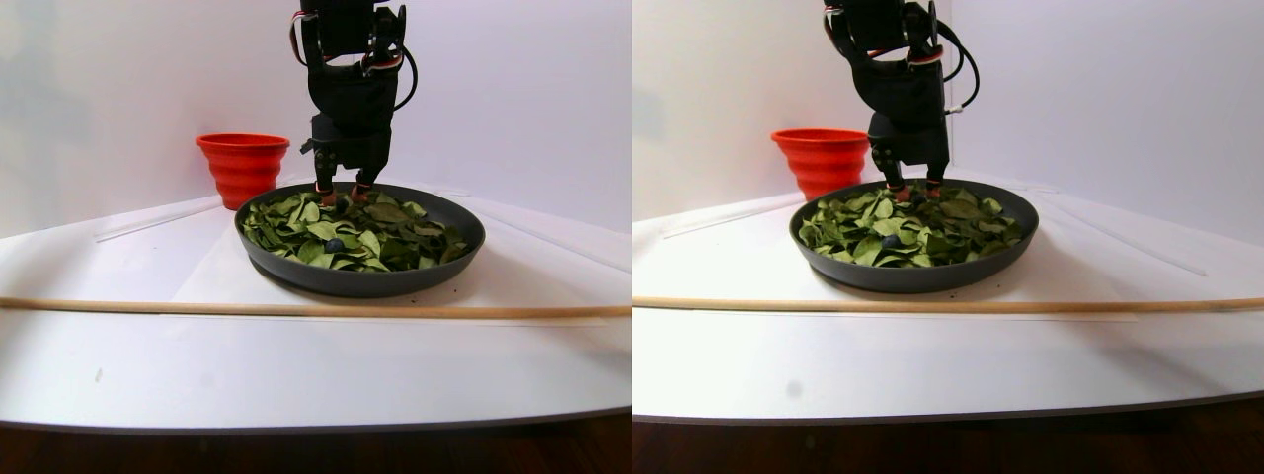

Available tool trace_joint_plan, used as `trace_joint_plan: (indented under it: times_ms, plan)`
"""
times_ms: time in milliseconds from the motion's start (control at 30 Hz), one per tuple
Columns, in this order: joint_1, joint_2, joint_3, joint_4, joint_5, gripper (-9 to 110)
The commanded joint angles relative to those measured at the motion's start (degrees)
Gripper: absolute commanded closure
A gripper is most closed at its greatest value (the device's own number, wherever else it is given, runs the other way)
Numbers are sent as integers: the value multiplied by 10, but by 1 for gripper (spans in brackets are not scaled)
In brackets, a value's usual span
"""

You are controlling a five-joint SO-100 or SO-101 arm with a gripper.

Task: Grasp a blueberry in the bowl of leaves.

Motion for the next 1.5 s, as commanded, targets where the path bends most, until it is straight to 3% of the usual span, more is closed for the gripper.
trace_joint_plan:
  times_ms: [0,1467]
  plan:
    - [1,11,-38,-10,0,84]
    - [2,-56,-120,-18,29,83]
